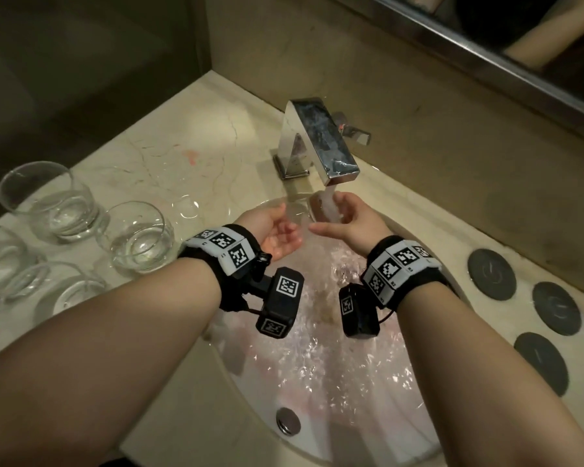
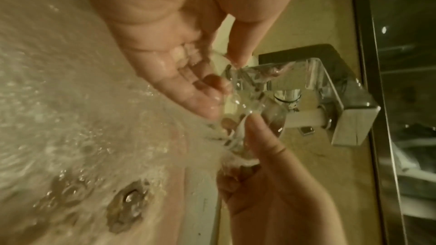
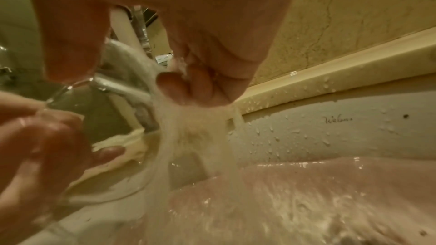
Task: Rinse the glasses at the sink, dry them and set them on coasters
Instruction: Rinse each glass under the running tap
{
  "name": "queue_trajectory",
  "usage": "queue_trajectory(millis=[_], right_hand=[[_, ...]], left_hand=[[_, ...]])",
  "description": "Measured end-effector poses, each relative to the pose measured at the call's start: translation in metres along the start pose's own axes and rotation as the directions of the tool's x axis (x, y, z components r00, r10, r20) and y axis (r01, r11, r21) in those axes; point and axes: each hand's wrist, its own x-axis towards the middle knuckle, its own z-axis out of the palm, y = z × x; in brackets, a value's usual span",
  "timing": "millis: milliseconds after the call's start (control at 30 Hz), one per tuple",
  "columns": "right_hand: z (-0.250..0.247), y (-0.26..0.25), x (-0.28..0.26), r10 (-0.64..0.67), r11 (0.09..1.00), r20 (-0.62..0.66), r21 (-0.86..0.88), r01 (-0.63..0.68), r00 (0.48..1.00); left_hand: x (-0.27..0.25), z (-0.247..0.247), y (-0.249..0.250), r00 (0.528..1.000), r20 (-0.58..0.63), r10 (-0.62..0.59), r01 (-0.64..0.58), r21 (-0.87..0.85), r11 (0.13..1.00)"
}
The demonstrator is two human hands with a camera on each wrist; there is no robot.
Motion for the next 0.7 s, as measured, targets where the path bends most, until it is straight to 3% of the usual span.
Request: queue_trajectory(millis=[167,333,467,700], right_hand=[[0.002,0.0,0.002,0.054,0.998,-0.052,0.017,-0.053,0.997],[-0.004,0.004,0.001,0.165,0.97,-0.021,0.185,-0.159,0.986],[-0.008,0.008,-0.003,0.246,0.93,0.034,0.273,-0.246,0.969],[-0.017,0.007,-0.007,0.233,0.96,0.064,0.141,-0.24,0.97]], left_hand=[[0.003,0.004,-0.004,0.999,-0.033,0.004,0.002,0.163,0.987],[-0.005,0.005,0.0,0.993,0.117,-0.018,0.011,0.056,0.998],[-0.005,0.006,0.002,0.978,0.211,0.003,-0.021,0.081,0.997],[-0.005,0.016,0.004,0.966,0.255,0.028,-0.042,0.05,0.998]])
